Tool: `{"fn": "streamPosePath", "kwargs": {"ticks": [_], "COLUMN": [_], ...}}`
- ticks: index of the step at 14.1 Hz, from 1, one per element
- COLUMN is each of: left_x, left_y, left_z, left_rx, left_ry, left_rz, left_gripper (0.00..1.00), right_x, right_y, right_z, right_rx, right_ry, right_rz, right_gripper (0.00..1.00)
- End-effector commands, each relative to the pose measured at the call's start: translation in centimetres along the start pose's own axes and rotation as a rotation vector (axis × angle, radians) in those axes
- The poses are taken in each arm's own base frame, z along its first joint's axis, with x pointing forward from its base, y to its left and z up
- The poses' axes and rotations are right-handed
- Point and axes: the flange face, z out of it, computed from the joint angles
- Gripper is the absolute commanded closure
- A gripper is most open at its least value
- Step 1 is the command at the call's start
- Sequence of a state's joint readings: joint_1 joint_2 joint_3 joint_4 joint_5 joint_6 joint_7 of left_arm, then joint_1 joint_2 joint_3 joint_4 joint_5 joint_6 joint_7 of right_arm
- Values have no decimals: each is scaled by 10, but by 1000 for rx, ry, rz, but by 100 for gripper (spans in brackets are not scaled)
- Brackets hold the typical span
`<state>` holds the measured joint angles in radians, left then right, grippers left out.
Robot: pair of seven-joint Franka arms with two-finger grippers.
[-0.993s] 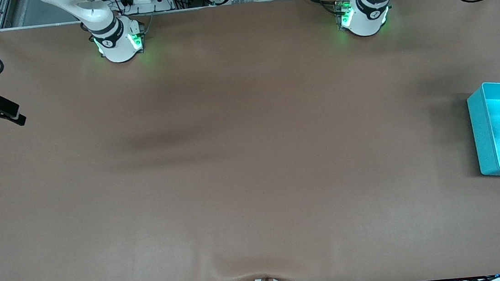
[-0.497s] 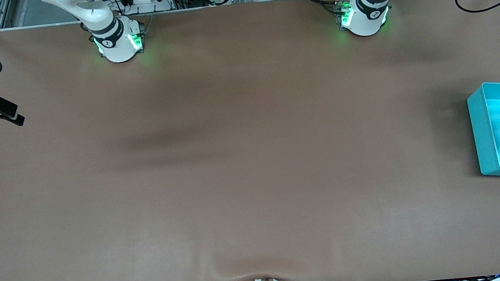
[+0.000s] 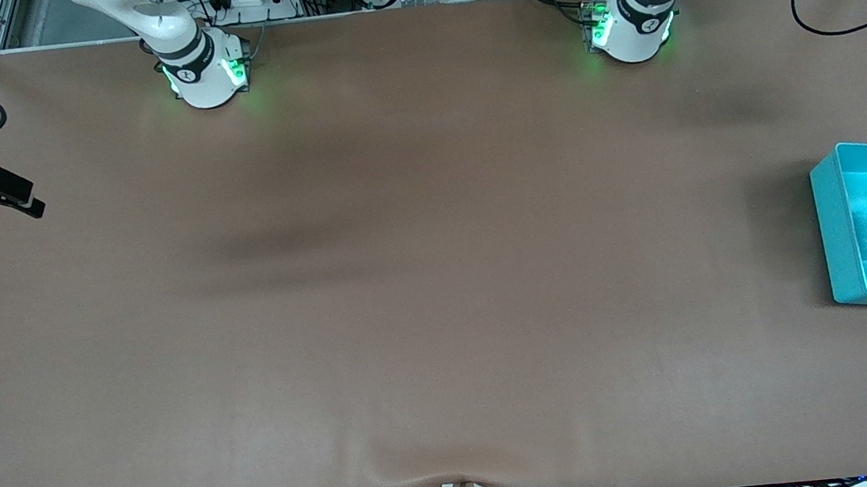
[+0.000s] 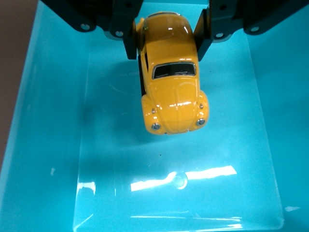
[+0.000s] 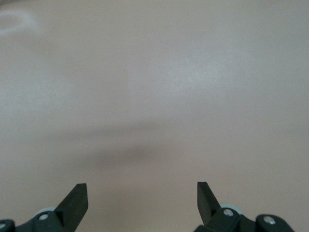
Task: Wind and store yellow beetle car
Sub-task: 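Lower the car into the cyan bin and open the left gripper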
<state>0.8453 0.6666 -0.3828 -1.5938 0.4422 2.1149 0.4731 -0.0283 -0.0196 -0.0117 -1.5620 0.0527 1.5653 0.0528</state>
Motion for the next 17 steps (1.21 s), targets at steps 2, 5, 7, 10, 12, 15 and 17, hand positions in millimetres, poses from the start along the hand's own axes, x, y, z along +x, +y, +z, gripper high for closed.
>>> {"fn": "streamPosePath", "kwargs": {"ticks": [2,5,7,10,12,15,17], "left_x": [11,8,5,5,3,-3,-6], "left_y": [-5,-11,-17,-16,-17,-22,-25], "left_z": [7,18,25,35,42,49,49], "left_rx": [33,28,46,50,40,38,30], "left_ry": [-41,-55,-72,-89,-96,-108,-102], "left_rz": [24,18,31,58,82,73,57], "left_gripper": [100,100,100,100,100,100,52], "right_x": [-4,-3,-3,-3,-3,-3,-3], "right_y": [-1,0,2,1,2,2,2], "right_z": [-2,-2,-2,-1,-1,0,0], "right_rx": [-10,-11,-14,-19,-24,-22,-24], "right_ry": [-1,0,-1,-1,-2,-4,-5], "right_rz": [-13,-12,-11,-13,-13,-11,-13], "right_gripper": [0,0,0,0,0,0,0]}}
